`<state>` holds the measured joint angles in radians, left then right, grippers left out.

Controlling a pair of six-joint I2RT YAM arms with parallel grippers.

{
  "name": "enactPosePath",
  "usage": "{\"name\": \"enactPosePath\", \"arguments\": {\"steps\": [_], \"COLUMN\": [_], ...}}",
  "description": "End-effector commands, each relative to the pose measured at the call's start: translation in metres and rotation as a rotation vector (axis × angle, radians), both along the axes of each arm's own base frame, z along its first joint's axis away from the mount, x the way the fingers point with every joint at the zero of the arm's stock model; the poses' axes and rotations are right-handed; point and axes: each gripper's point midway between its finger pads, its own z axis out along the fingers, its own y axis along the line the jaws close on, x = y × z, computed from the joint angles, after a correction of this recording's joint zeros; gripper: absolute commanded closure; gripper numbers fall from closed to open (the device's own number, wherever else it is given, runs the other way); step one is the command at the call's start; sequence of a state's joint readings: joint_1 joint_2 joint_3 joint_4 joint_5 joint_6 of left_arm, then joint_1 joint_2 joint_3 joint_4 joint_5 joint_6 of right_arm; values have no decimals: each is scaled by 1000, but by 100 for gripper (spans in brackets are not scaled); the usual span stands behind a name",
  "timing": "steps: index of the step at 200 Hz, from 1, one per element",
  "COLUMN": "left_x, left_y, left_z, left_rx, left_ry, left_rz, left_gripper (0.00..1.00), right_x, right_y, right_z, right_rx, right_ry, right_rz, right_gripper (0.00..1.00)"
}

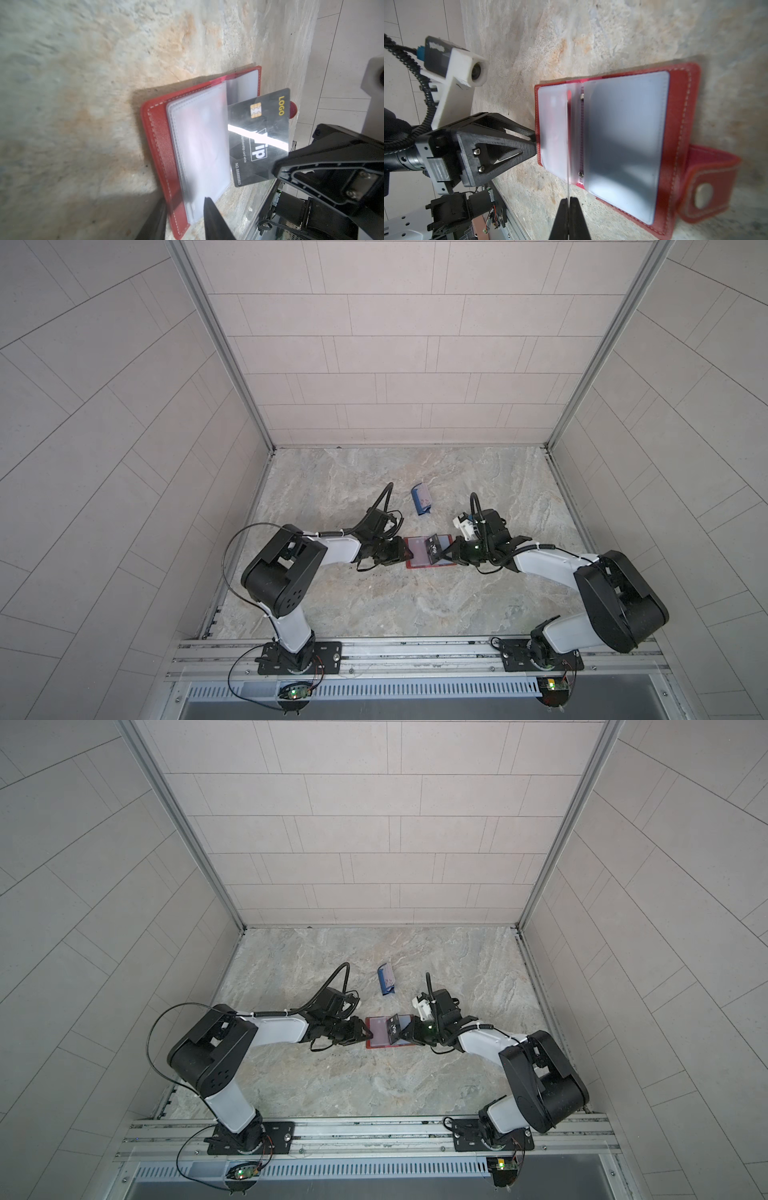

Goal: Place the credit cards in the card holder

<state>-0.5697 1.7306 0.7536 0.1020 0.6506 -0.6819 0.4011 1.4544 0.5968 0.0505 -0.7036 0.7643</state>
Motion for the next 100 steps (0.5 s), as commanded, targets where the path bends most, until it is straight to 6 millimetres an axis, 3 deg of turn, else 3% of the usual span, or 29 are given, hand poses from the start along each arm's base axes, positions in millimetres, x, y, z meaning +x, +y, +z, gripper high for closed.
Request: {"name": "enactPosePath", "arguments": {"steps": [1,100], "left_x": [-13,-17], "left_y": [9,12], "left_z": [-13,-20], "left_rx": [45,59], "left_ry": [36,54], "left_rz": [5,6], "left_gripper": [67,75], "right_x": [-3,-4], "right_y": [1,-3], "right_z": [-9,-30], "right_rx": [-3,-15], "right_ry": [8,15], "right_rz": [5,-13], "right_gripper": [100,100]}}
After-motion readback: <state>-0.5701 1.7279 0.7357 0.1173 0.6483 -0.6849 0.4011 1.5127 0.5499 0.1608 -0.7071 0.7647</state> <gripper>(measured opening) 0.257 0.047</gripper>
